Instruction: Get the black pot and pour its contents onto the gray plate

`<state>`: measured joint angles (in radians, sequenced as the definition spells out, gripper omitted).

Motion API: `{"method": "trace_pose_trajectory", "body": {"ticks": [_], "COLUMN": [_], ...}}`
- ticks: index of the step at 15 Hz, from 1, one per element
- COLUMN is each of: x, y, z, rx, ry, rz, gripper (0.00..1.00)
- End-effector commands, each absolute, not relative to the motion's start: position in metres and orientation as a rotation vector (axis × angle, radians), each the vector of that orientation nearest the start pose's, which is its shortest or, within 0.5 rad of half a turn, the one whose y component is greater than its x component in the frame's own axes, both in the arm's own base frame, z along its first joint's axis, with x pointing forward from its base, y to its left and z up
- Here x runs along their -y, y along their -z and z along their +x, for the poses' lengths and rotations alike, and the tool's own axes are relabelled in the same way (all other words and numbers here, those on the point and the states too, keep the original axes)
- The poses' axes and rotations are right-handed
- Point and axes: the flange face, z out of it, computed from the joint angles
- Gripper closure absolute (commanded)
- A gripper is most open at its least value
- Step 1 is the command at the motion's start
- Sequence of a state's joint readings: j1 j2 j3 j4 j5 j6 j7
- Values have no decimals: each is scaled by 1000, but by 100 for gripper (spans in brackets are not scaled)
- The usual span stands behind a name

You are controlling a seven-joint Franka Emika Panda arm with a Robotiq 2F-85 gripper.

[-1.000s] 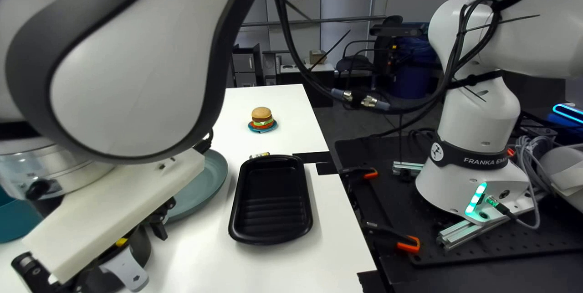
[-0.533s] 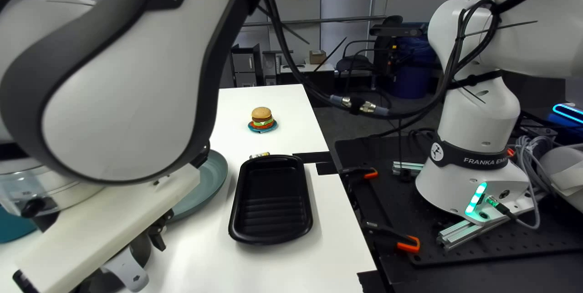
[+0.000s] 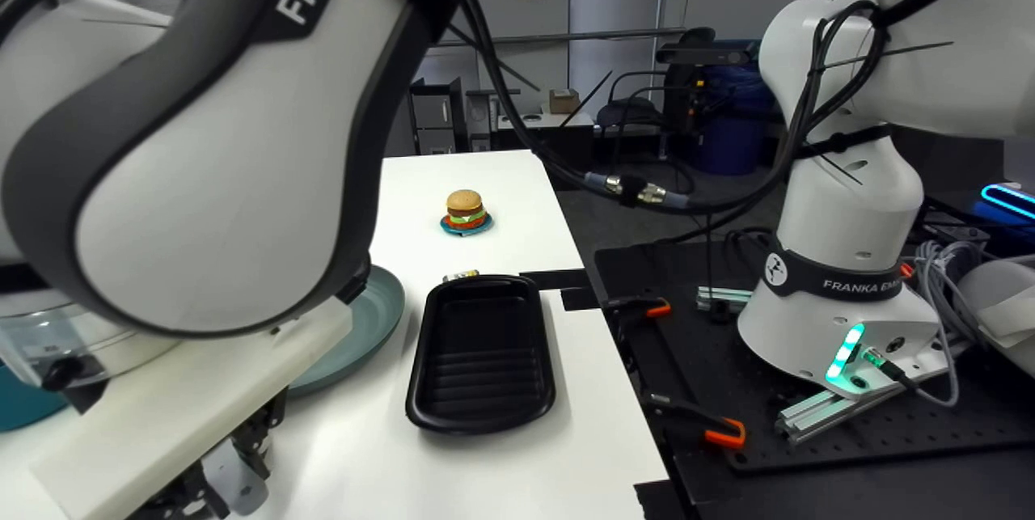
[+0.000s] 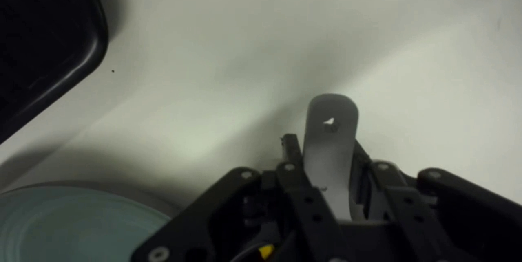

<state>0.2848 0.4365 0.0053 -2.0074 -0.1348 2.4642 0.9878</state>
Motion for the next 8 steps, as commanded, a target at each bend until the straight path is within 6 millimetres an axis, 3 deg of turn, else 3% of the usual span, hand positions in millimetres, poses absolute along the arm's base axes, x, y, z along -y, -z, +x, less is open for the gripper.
{"method": "trace_pose_trajectory", "body": {"ticks": [1, 8], "x": [-176, -172], "y": [-243, -266], "z": [589, 585], "rx": [-953, -909], "ry": [141, 194], "rz": [-3075, -3102], "gripper": [94, 93]}}
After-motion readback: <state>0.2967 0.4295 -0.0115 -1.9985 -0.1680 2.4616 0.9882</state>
